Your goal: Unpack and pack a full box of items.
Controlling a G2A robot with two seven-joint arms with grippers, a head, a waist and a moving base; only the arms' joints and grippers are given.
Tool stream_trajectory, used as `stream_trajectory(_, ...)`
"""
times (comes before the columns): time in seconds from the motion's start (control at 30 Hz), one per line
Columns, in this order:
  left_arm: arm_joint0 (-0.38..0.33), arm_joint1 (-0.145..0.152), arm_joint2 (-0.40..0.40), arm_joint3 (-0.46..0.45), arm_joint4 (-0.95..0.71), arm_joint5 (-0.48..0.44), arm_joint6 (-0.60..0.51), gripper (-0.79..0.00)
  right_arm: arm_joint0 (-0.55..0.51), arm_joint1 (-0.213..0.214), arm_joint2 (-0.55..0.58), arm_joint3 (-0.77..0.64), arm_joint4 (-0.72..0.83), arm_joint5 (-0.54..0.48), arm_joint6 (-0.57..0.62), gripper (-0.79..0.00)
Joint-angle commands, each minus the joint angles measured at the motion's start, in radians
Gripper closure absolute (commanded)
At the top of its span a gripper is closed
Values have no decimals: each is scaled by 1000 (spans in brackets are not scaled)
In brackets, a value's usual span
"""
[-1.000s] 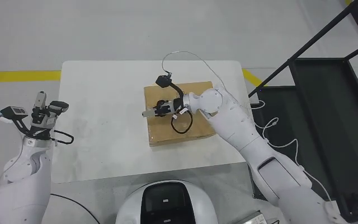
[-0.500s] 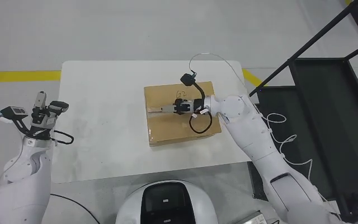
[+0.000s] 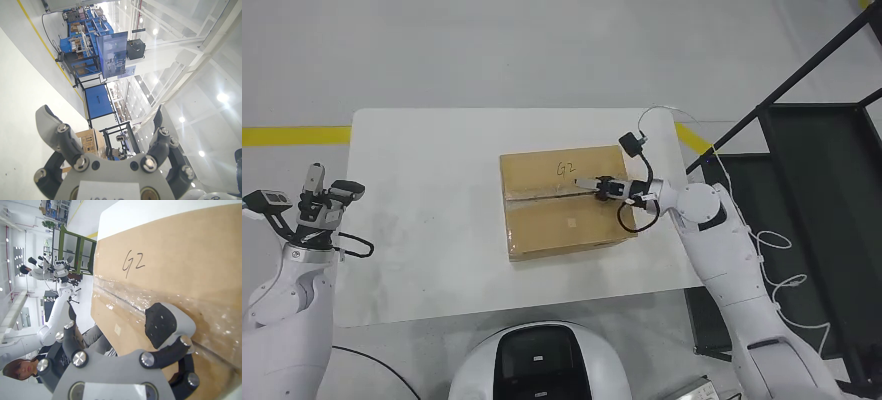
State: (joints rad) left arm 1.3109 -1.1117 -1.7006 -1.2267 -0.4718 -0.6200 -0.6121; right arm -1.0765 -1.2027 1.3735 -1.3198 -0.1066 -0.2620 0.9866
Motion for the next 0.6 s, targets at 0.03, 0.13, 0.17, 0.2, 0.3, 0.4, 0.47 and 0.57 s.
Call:
stream_trajectory(0.03, 0, 0, 0, 0, 0, 0, 0, -785, -16, 9, 42, 13, 9, 18, -20, -785)
stream_trajectory(0.13, 0, 0, 0, 0, 0, 0, 0, -785, -27, 16, 62, 19, 1, 39, -46, -785)
stream_trajectory(0.17, 0, 0, 0, 0, 0, 0, 0, -785, -34, 17, 69, 19, 14, 37, -52, -785)
stream_trajectory(0.2, 0, 0, 0, 0, 0, 0, 0, -785, -41, 19, 77, 19, 18, 36, -58, -785)
stream_trajectory(0.3, 0, 0, 0, 0, 0, 0, 0, -785, -65, 26, 106, 15, 36, 36, -75, -785)
stream_trajectory(0.4, 0, 0, 0, 0, 0, 0, 0, -785, -91, 33, 135, -3, 45, 38, -86, -785)
stream_trajectory(0.47, 0, 0, 0, 0, 0, 0, 0, -785, -111, 38, 153, -30, 61, 18, -86, -785)
stream_trajectory(0.57, 0, 0, 0, 0, 0, 0, 0, -785, -143, 44, 177, -86, 91, -29, -82, -785)
